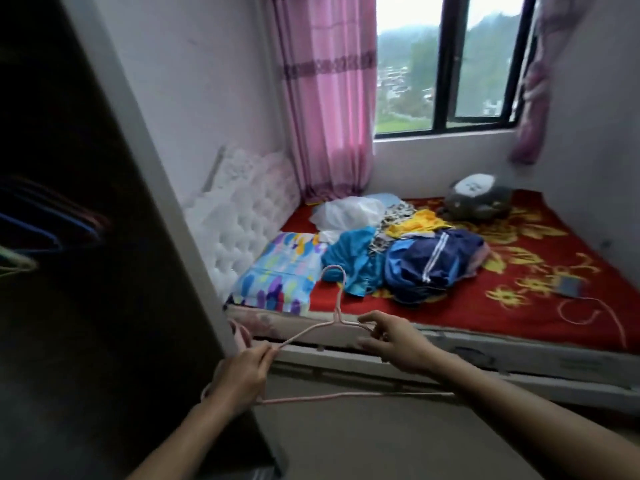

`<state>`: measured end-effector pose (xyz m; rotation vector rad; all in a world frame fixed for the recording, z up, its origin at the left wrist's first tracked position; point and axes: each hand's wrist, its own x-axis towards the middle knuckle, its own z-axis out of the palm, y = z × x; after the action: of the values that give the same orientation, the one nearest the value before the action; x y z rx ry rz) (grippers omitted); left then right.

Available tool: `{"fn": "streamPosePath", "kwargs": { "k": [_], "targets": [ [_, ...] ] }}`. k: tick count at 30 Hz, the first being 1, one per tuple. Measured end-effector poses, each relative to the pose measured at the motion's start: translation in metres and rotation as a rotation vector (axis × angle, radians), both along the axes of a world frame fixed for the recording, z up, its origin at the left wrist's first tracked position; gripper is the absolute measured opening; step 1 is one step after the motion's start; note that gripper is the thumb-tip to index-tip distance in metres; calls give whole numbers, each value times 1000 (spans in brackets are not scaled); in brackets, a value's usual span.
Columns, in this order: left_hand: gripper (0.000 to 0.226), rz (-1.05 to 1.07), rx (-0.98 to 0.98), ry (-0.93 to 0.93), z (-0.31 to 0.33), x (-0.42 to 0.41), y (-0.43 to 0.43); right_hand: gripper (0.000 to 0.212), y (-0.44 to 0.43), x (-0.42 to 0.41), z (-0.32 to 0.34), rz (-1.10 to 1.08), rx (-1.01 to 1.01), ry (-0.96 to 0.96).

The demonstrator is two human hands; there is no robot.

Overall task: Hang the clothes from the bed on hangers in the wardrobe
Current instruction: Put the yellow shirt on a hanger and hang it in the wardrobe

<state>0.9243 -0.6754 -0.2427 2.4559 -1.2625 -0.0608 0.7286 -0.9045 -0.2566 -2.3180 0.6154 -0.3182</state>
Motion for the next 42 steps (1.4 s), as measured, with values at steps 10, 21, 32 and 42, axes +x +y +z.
{"fn": "streamPosePath", "kwargs": {
  "k": [10,21,32,42],
  "targets": [
    [24,-227,-17,137,-70,-81,-267,19,-215,-124,-40,-366,218,-39],
    [36,-206,99,33,-126,-13,-499,16,-404,-110,-106,-749,236,-93],
    [16,-395,411,211,-159,67,-721,25,-617,-74,-145,-1285,328,-137],
    [8,-383,611,299,-227,79,-867,26,-827,-32,-251,-1478,567,-142]
  ]
}}
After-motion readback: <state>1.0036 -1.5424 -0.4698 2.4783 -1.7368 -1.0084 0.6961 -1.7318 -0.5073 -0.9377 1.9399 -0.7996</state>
